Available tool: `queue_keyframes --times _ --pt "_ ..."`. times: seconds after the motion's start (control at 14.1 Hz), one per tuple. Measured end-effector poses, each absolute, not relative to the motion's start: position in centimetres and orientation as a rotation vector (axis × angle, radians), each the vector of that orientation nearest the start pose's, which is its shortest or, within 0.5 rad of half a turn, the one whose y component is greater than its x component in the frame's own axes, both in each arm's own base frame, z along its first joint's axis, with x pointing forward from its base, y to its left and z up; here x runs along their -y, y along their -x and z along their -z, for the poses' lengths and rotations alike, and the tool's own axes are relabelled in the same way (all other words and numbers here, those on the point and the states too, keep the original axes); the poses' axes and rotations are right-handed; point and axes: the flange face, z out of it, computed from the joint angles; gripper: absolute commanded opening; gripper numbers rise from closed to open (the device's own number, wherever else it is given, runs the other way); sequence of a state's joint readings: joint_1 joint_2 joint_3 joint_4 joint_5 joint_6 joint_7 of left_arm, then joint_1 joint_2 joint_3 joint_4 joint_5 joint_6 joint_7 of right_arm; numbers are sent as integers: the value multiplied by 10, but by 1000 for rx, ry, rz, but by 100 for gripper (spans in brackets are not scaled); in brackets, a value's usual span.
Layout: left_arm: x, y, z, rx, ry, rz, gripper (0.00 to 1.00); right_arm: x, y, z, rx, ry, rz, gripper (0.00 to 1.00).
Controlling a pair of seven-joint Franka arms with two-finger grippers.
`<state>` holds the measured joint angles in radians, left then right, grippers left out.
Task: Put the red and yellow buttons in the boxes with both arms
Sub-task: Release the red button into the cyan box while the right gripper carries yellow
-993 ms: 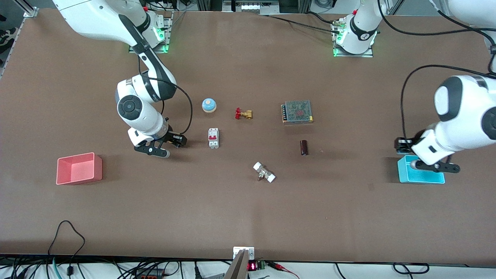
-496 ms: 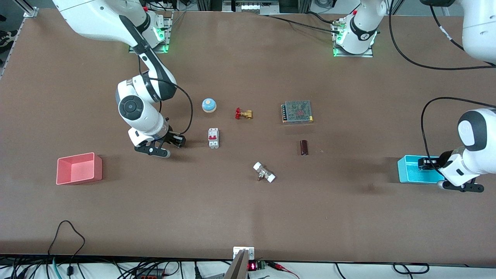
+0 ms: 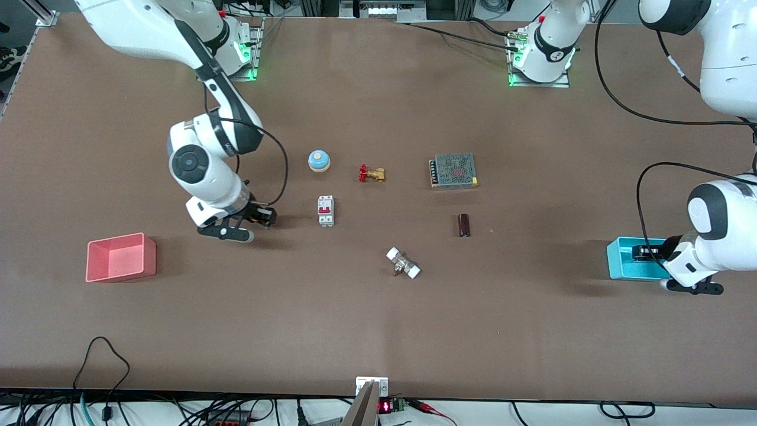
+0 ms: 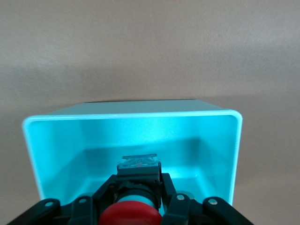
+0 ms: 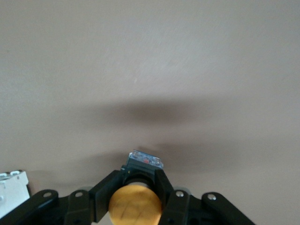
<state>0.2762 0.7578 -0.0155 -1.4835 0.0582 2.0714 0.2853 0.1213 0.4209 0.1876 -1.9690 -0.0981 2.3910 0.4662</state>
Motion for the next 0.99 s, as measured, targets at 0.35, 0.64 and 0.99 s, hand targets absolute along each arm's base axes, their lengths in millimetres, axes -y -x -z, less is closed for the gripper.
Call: queue_keyframes --times 0.35,0.64,0.99 --pt "-182 -671 -198 -88 3143 -301 100 -62 -634 -371 185 3159 31 28" --pt "-181 -677 -212 -93 3144 -280 100 30 -657 -396 430 3120 82 28" --pt "-168 -682 -309 -118 3142 -241 100 117 -689 -344 612 3077 154 28"
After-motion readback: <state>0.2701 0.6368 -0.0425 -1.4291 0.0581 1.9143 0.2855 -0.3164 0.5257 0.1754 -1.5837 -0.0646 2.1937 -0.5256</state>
